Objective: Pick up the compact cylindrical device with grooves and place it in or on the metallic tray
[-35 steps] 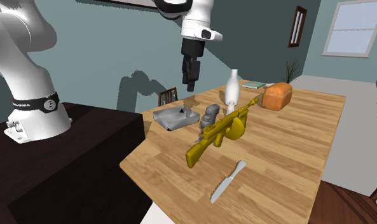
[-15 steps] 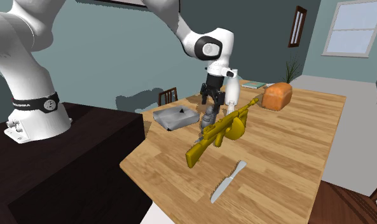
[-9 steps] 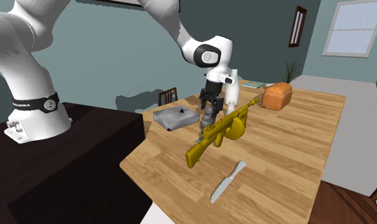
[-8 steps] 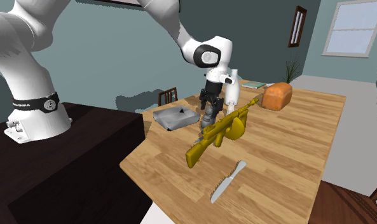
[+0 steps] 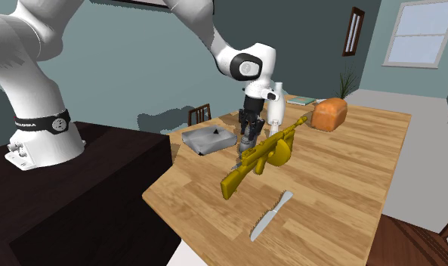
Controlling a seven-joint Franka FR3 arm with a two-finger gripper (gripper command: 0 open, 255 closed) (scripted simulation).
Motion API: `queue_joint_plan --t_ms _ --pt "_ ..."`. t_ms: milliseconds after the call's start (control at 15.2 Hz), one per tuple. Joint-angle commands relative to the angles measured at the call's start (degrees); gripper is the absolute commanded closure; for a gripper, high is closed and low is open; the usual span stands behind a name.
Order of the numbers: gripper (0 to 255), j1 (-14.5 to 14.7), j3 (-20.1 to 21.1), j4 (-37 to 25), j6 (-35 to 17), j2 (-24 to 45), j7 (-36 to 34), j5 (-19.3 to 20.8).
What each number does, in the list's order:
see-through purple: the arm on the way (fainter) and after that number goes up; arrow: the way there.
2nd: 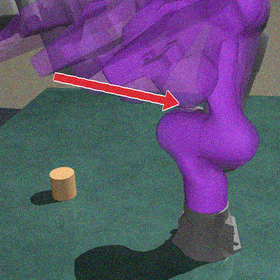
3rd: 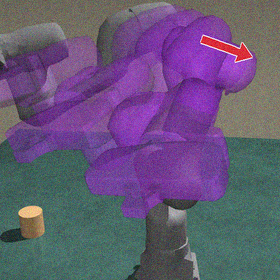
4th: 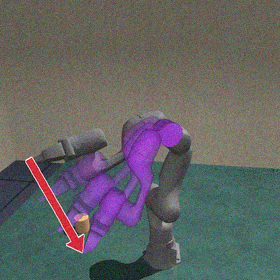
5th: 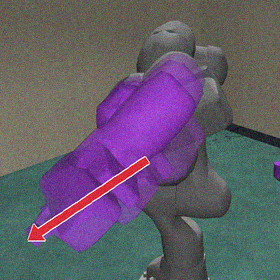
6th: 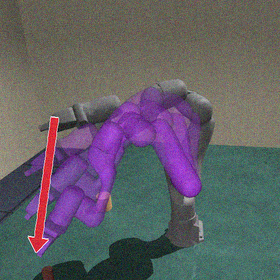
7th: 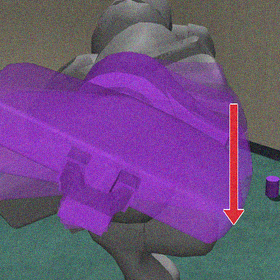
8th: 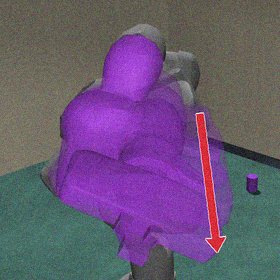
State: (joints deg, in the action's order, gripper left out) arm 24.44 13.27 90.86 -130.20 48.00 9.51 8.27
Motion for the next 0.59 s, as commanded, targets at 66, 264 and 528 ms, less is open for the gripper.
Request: queue_joint_plan --t_ms 66,264,528 --pt "255 0.00 0.00 0.02 -0.02 0.03 0.00 0.00" --pt "255 0.00 0.00 0.06 -0.03 0.00 0.00 0.00" --pt "255 -0.15 0.20 0.40 0.79 -1.16 0.03 -0.18"
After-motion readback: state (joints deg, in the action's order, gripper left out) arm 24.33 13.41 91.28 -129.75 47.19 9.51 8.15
